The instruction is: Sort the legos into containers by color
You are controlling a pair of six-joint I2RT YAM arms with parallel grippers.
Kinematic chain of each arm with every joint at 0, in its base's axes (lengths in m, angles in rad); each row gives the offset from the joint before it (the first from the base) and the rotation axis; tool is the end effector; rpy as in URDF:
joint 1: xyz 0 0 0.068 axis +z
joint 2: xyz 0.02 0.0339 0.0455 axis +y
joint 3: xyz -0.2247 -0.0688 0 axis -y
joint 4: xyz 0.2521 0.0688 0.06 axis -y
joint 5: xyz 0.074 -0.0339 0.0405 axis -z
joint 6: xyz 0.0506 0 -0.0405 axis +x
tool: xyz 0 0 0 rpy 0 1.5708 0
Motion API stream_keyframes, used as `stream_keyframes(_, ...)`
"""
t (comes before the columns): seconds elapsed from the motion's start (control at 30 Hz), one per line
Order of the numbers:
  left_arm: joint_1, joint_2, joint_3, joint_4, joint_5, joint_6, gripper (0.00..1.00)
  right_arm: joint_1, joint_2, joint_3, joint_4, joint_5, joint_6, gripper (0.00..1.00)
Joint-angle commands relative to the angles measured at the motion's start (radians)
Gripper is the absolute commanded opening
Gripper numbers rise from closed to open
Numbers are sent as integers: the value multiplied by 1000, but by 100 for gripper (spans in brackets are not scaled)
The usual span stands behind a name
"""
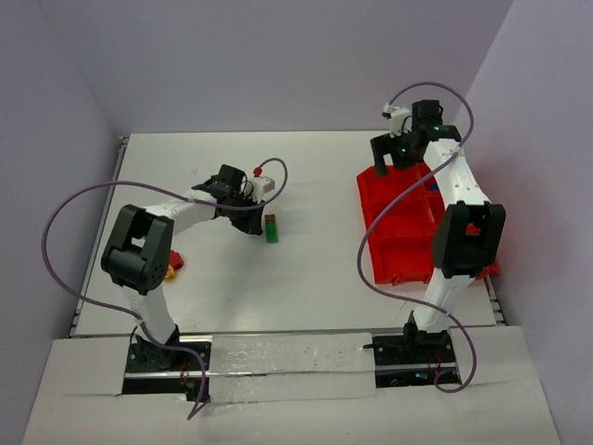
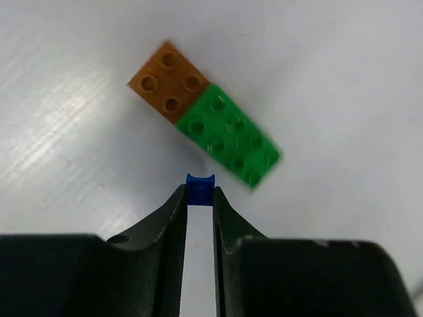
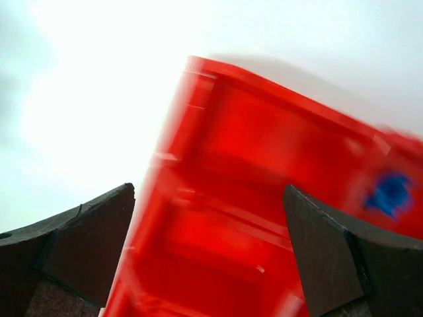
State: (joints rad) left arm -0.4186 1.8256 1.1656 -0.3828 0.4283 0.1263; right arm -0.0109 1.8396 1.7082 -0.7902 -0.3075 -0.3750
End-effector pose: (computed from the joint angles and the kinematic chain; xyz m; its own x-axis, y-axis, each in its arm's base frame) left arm 0.3323 -0.1708 0.1201 -0.7123 0.4423 -0.5450 0.6559 0.6959 -0.2924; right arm 0.4115 0.0108 0.2592 -0.6780 -0.3417 -0.6508 -0.4523 0.8918 0.0029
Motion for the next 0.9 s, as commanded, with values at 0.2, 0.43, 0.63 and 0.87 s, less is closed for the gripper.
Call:
stream_keyframes(0.2,69,-215,128,-332,845,157,2,215,-229,-39,-57,-455,-274,94)
stream_keyframes(0.43,81,-78,257,-961,1125,745,1,344,-409,-149,-43,-588,-484,73)
stream_keyframes(0.63,89,-75,225,-987,1168,776,1,489,-406,-144,-152,-617,-621,66)
stream_keyframes(0.87,89,-93,218,-987,1188,759,1,679,-368,-174,-120,-524,-621,63)
